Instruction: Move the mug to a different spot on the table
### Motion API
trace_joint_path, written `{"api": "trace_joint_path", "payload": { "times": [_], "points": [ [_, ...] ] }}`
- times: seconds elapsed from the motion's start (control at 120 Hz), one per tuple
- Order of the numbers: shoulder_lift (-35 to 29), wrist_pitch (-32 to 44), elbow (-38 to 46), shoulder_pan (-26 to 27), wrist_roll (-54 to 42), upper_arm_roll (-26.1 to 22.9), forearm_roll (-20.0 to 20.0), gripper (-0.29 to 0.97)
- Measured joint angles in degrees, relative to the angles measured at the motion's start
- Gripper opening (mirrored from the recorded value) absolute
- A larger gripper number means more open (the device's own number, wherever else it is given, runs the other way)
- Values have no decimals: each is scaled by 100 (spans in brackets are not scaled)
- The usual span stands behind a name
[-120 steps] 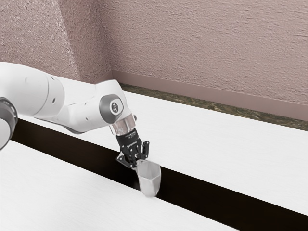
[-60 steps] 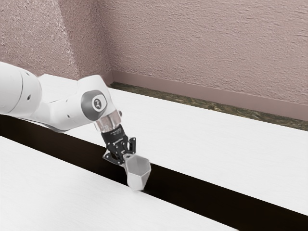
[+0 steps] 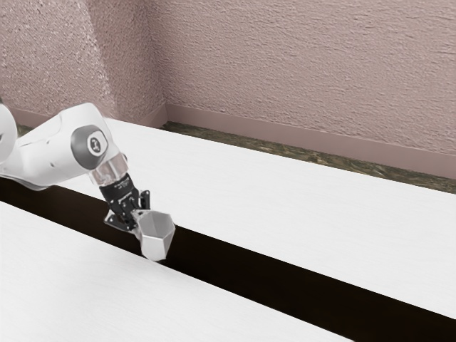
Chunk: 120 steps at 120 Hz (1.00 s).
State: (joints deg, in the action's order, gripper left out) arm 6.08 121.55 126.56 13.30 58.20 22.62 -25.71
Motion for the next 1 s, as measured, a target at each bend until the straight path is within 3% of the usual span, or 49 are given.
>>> {"api": "trace_joint_path", "payload": {
  "times": [0.267, 0.667, 0.867, 1.0],
  "points": [
    [481, 278, -174, -170, 7, 386, 105, -7],
    [1187, 848, -658, -441, -9, 397, -151, -8],
    [1215, 1002, -643, -451, -122, 375, -349, 29],
    [1190, 1052, -629, -446, -190, 374, -400, 45]
  ]
}}
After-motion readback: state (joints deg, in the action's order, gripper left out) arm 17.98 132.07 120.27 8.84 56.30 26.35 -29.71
